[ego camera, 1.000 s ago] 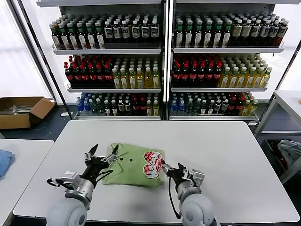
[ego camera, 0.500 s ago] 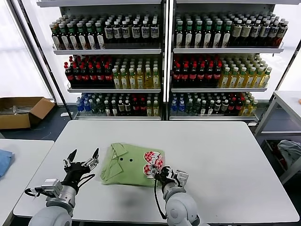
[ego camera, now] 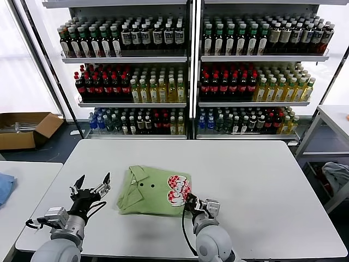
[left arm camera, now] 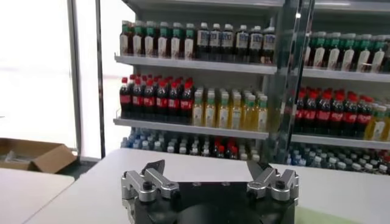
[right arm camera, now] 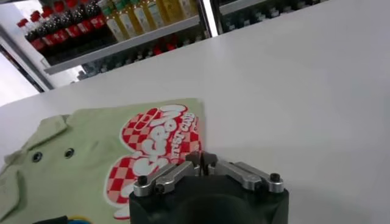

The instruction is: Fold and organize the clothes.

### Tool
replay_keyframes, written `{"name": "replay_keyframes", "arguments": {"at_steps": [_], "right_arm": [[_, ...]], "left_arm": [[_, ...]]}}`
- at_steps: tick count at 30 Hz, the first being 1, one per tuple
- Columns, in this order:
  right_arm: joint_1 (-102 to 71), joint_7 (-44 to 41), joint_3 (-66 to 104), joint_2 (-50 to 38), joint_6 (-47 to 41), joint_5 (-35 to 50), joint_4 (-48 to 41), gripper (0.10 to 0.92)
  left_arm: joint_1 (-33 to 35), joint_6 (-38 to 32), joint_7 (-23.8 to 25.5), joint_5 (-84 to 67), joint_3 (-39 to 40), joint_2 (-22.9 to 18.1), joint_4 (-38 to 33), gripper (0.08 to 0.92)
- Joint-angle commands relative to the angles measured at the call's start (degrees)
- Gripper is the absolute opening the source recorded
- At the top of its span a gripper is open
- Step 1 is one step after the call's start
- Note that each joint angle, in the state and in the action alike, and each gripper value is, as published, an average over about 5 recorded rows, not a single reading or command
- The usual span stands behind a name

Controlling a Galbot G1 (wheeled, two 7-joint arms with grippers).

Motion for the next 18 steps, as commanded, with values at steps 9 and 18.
{"name": "replay_keyframes", "arguments": {"at_steps": [9,18], "right_arm": [[-2.3,-6.9,2.4,-0.3,2.6,-7.9,5.0,0.106],[-0.6,-7.2,2.3,0.7,1.8,-6.4,4.1,0.29]], "left_arm": [[-0.1,-0.5,0.1,-0.2,0.9,0.5,2.5,0.823],[0.6,0.0,0.5,0.8,2.0,-0.4,2.3,0.823]]}}
